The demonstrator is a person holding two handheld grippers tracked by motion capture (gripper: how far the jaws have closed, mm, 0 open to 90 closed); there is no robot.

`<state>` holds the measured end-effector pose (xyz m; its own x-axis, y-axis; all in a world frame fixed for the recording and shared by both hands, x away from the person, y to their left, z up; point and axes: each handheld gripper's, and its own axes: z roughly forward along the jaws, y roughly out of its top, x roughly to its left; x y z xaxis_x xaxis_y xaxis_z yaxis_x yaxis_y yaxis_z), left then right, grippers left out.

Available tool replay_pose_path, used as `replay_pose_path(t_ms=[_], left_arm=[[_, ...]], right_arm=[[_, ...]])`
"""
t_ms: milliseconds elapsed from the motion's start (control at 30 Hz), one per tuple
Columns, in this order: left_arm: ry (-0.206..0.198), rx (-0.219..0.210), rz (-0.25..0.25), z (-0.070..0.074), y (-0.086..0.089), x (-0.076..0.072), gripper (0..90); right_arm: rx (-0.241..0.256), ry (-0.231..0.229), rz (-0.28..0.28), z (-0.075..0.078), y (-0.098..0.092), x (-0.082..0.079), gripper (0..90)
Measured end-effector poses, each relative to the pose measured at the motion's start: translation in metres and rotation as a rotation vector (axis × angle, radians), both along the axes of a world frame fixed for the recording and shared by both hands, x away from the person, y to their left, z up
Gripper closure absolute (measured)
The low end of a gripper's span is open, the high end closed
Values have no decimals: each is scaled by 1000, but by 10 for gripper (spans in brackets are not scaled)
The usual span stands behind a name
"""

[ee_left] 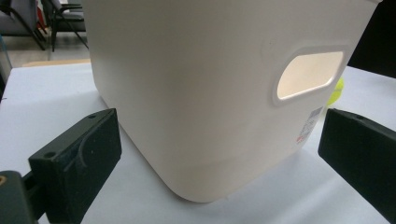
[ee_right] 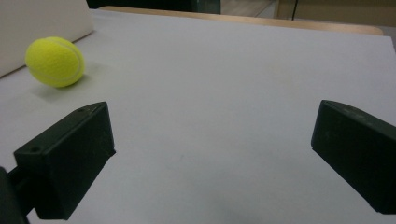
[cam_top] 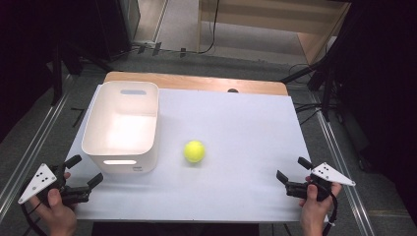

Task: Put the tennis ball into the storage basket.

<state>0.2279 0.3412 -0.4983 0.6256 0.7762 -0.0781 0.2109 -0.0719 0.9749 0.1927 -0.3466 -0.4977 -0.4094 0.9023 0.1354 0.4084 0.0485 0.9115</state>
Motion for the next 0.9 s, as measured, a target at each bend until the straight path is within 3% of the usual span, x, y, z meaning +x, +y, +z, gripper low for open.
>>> replay_pose_path(t_ms=[533, 900], left_arm=[[0, 1, -3, 0, 0, 1, 0], [2, 5, -6, 0, 0, 1, 0]], right_arm=[[-40, 22, 117, 18, 28, 24, 0], [-56, 31, 168, 27, 47, 39, 0]])
